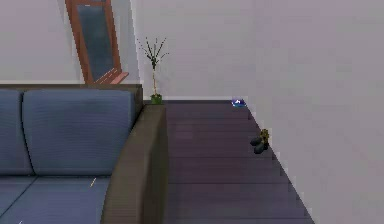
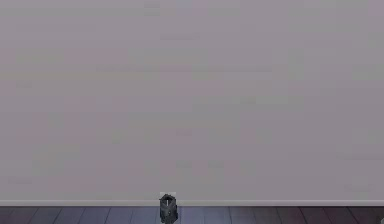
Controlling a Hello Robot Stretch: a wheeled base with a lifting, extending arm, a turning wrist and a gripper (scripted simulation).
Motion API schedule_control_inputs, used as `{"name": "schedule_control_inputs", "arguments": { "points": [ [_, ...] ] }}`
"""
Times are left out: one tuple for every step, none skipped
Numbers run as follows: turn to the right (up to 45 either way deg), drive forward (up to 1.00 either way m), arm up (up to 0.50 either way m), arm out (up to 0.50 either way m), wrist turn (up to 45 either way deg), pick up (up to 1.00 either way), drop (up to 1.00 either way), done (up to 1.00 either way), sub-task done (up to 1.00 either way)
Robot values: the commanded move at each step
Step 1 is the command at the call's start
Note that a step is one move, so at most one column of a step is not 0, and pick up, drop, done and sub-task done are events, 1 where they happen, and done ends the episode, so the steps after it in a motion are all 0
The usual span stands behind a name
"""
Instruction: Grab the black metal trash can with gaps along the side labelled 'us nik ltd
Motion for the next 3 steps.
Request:
{"name": "schedule_control_inputs", "arguments": {
  "points": [
    [0.0, 0.00, 0.08, 0.00, 0.0, 0.00, 0.00, 0.00, 0.00],
    [0.0, 0.00, 0.00, 0.48, 0.0, 0.00, 0.00, 0.00, 0.00],
    [0.0, 0.00, 0.00, 0.00, 45.0, 0.00, 0.00, 0.00, 0.00]
  ]
}}
